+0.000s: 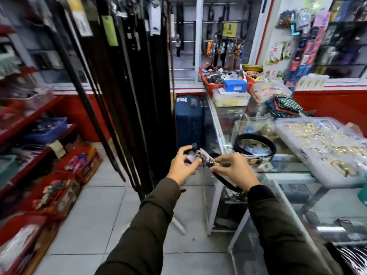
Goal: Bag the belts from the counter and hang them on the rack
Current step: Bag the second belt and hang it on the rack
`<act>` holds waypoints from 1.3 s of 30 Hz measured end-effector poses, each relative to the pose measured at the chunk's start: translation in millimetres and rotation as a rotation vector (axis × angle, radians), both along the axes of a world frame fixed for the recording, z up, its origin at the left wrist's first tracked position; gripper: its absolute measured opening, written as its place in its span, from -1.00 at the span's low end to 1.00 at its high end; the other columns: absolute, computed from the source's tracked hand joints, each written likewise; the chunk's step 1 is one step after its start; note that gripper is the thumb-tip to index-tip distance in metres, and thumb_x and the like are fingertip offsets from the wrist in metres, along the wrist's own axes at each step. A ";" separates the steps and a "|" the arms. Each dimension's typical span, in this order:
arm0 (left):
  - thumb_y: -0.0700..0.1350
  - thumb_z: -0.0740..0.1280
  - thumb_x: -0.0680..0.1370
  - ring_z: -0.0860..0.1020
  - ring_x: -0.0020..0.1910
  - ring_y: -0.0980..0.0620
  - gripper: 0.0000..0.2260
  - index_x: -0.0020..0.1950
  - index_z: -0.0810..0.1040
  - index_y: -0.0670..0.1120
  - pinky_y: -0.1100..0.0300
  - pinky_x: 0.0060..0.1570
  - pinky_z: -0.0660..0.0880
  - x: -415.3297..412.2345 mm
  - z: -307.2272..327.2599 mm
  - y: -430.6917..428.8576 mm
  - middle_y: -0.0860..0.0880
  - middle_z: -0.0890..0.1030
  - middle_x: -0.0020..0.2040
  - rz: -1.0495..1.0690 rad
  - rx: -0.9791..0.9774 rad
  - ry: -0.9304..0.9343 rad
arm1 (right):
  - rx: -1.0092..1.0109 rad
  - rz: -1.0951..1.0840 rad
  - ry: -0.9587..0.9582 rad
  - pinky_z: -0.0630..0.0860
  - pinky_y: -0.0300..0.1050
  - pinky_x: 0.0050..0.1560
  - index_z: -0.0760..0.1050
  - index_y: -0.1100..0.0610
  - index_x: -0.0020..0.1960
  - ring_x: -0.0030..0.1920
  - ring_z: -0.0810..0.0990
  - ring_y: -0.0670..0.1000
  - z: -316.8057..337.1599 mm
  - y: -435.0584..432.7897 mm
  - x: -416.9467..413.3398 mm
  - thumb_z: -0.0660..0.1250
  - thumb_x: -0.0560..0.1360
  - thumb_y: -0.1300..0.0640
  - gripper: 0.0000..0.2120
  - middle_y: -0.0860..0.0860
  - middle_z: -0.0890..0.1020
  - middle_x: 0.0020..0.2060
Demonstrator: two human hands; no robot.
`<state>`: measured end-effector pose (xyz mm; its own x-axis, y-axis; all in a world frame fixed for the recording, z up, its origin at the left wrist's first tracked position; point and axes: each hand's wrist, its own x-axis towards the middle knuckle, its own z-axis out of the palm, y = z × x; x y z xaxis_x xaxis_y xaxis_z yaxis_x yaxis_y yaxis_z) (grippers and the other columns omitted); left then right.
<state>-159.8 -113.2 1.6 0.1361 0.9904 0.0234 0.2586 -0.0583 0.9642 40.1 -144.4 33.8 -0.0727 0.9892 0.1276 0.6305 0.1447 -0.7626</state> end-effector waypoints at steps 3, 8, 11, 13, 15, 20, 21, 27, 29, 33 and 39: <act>-0.18 0.40 0.60 0.71 -0.21 0.03 -0.78 0.23 0.52 -0.17 0.20 -0.21 0.69 -13.2 20.3 -3.3 -0.12 0.68 0.00 0.055 -0.261 -0.422 | 0.019 0.003 0.185 0.52 -0.51 -0.19 0.69 0.16 -0.04 -0.29 0.66 -0.33 10.1 9.7 -24.3 0.62 0.36 0.21 -0.79 -0.13 0.69 -0.30; -0.17 0.46 0.56 0.66 -0.27 0.18 -0.79 0.17 0.64 -0.18 0.31 -0.31 0.62 -34.0 35.1 -2.3 -0.02 0.69 -0.11 0.150 -0.144 -0.440 | 0.018 0.089 0.344 0.59 -0.32 -0.06 0.69 -0.04 -0.15 -0.21 0.72 -0.22 19.0 20.5 -53.0 0.63 0.35 0.11 -0.84 -0.11 0.76 -0.30; -0.18 0.47 0.55 0.63 -0.15 0.14 -0.78 0.16 0.64 -0.23 0.33 -0.29 0.60 -49.9 44.2 -2.1 -0.03 0.69 -0.10 0.205 -0.053 -0.416 | 0.016 0.128 0.335 0.61 -0.16 0.14 0.72 -0.08 -0.05 0.05 0.73 -0.12 20.5 28.9 -63.2 0.62 0.32 -0.05 -0.77 -0.06 0.73 0.11; -0.24 0.44 0.56 0.65 -0.04 0.04 -0.86 0.10 0.63 -0.23 0.28 -0.17 0.65 -61.2 52.5 -3.5 -0.12 0.68 -0.02 0.211 -0.007 -0.505 | 0.048 0.220 0.287 0.52 -0.13 0.30 0.68 -0.18 0.02 0.22 0.64 -0.09 27.8 32.9 -71.1 0.57 0.41 -0.03 -0.79 -0.06 0.60 0.29; -0.27 0.42 0.57 0.66 0.01 -0.02 -0.91 0.07 0.62 -0.21 0.22 -0.09 0.68 -72.4 64.1 -6.2 -0.15 0.67 0.01 0.206 0.042 -0.563 | 0.044 0.329 0.325 0.54 -0.14 0.28 0.66 -0.12 0.12 0.20 0.67 -0.04 38.1 35.5 -81.6 0.51 0.49 0.08 -0.77 -0.02 0.65 0.21; -0.28 0.43 0.56 0.72 -0.05 0.06 -0.82 0.16 0.64 -0.21 0.18 -0.06 0.69 -99.1 101.7 -9.2 -0.09 0.73 -0.03 0.274 0.176 -0.639 | 0.022 0.384 0.629 0.70 -0.01 0.09 0.70 0.14 0.11 0.03 0.76 0.10 68.4 49.7 -125.6 0.50 0.48 0.28 -0.78 0.14 0.78 -0.02; -0.29 0.44 0.55 0.73 -0.08 0.09 -0.82 0.14 0.65 -0.20 0.19 -0.07 0.69 -104.6 108.8 -9.1 -0.06 0.74 -0.06 0.286 0.195 -0.646 | 0.028 0.378 0.666 0.71 -0.04 0.06 0.70 0.15 0.09 0.01 0.77 0.08 74.0 52.5 -135.7 0.51 0.46 0.29 -0.79 0.13 0.79 -0.04; -0.26 0.45 0.54 0.72 0.08 -0.02 -0.75 0.22 0.64 -0.20 0.20 0.05 0.66 -146.8 151.7 -5.9 -0.13 0.75 0.06 0.291 0.328 -0.657 | 0.124 0.381 0.831 0.71 -0.11 0.03 0.65 0.33 0.17 0.03 0.77 0.09 121.2 65.3 -192.8 0.50 0.47 0.31 -0.72 0.21 0.76 0.01; -0.30 0.43 0.55 0.73 0.04 0.03 -0.78 0.18 0.65 -0.15 0.22 0.05 0.65 -157.9 166.6 -3.5 -0.06 0.77 0.00 0.270 0.370 -0.652 | 0.148 0.400 0.871 0.71 -0.04 0.08 0.65 0.34 0.18 0.06 0.76 0.13 139.3 70.0 -208.5 0.51 0.47 0.30 -0.70 0.24 0.75 0.03; -0.30 0.40 0.57 0.70 0.04 -0.02 -0.72 0.28 0.61 -0.24 0.19 0.05 0.67 -179.4 200.4 5.5 -0.12 0.74 0.03 0.335 0.432 -0.620 | 0.174 0.430 0.927 0.72 -0.01 0.03 0.66 0.32 0.16 0.03 0.77 0.11 173.2 78.6 -238.6 0.52 0.46 0.29 -0.72 0.22 0.76 0.01; -0.26 0.43 0.56 0.72 -0.08 0.09 -0.73 0.26 0.62 -0.25 0.26 -0.09 0.66 -206.3 254.3 14.3 -0.17 0.72 0.06 0.403 0.560 -0.615 | 0.240 0.474 1.013 0.72 -0.06 -0.02 0.69 0.27 0.13 -0.01 0.78 0.09 223.2 90.2 -275.8 0.54 0.45 0.26 -0.74 0.20 0.77 -0.03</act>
<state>-366.1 -98.9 255.9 -0.4115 0.7825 0.4673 -0.1874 -0.5744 0.7969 -235.7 -54.2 257.0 -0.1878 0.8319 0.5221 -0.4145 0.4148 -0.8100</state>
